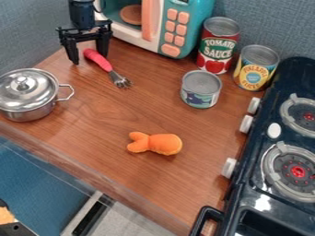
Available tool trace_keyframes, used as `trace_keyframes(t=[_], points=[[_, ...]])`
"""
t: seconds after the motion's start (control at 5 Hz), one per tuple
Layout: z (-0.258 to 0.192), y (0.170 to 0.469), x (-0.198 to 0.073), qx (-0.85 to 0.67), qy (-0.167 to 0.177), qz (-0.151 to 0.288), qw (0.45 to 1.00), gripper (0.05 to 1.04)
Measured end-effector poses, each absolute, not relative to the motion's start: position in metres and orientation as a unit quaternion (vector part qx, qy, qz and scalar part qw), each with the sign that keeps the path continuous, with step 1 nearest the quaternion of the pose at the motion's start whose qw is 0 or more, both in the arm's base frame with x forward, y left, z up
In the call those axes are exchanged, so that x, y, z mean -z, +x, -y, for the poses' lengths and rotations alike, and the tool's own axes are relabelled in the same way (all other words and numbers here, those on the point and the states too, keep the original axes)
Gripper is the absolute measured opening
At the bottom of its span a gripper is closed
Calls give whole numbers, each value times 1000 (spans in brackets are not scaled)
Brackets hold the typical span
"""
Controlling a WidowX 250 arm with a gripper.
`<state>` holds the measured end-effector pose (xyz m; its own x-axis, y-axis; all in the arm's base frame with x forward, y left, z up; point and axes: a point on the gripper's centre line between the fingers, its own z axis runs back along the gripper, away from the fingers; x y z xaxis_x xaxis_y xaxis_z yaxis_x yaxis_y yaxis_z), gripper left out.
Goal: Move the pink fork to the upper left of the table in front of the microwave
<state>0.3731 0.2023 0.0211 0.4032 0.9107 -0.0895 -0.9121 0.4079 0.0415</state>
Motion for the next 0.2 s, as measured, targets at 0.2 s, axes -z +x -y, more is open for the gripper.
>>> trace_keyframes(t=[0.2], points=[[-207, 373, -63, -538, -21, 0, 842, 999]])
